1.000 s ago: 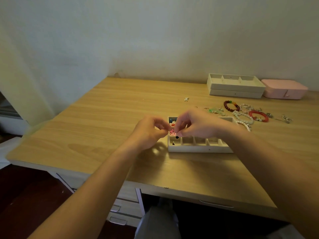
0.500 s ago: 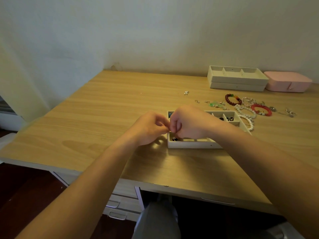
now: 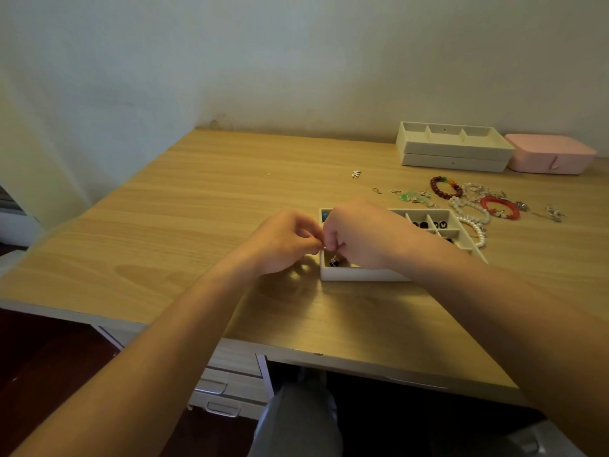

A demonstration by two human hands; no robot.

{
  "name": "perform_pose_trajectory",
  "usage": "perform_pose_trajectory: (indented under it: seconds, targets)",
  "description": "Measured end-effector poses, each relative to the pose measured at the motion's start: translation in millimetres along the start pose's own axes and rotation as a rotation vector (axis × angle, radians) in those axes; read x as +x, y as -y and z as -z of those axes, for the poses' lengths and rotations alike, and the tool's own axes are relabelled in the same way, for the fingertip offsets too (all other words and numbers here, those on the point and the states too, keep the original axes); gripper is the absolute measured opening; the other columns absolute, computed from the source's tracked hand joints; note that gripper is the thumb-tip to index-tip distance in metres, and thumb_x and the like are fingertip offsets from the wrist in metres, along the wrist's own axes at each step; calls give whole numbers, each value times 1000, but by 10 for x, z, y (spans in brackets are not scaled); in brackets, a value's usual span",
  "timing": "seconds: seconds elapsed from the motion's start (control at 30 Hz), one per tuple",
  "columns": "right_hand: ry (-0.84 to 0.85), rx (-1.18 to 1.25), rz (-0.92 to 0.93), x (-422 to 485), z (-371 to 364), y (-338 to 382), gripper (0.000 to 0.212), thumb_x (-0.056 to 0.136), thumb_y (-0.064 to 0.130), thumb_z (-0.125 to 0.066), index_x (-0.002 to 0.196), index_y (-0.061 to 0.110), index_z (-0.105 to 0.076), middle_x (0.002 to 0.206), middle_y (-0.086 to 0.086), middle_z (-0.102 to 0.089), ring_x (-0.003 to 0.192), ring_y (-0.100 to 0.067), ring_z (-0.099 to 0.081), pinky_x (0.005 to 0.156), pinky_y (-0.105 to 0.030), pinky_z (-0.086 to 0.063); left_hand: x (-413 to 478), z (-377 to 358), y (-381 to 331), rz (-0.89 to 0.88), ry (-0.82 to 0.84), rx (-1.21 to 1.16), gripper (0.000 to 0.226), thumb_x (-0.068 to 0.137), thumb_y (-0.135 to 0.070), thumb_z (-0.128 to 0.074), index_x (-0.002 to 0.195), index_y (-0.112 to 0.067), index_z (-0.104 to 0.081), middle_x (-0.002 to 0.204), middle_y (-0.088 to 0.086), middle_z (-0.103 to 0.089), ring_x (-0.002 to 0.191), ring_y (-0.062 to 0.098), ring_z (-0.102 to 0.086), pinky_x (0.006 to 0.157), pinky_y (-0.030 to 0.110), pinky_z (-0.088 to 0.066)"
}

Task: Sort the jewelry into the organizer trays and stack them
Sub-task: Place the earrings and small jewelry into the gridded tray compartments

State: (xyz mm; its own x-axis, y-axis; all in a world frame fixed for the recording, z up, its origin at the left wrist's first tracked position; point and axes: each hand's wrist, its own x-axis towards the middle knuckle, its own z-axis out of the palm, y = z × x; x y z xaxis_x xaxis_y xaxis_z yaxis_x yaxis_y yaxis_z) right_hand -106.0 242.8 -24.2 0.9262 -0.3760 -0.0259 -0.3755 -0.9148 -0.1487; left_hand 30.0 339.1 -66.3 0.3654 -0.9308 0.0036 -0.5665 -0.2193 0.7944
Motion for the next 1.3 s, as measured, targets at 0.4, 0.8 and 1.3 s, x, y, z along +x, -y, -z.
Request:
perform_pose_trajectory:
  seconds: [0.4, 0.8, 1.3]
  targets:
    - [-87, 286, 16, -123, -12, -294, 22, 90, 3, -69, 96, 21, -79, 89, 12, -77, 81, 8, -67, 66, 1, -42, 3, -11, -6, 2, 9, -38, 23, 86, -3, -67, 82, -24, -76, 70, -3, -70, 61, 2, -60, 70, 27, -51]
    - [-105, 343, 42, -165, -58, -353, 23, 92, 3, -68, 100, 21, -80, 93, 11, -77, 81, 14, -63, 71, 1, -43, -52, -27, -66, -58, 5, 160, 31, 91, -7, -60, 79, -33, -73, 77, -8, -64, 54, -7, -50, 54, 11, -33]
    - [-50, 297, 52, -164, -68, -311, 26, 94, 4, -62, 105, 20, -80, 101, 7, -78, 96, -3, -70, 83, -17, -54, -63, -39, -28, -117, 11, 389, 27, 91, -15, -60, 95, -35, -78, 90, -10, -68, 73, 7, -60, 74, 32, -52]
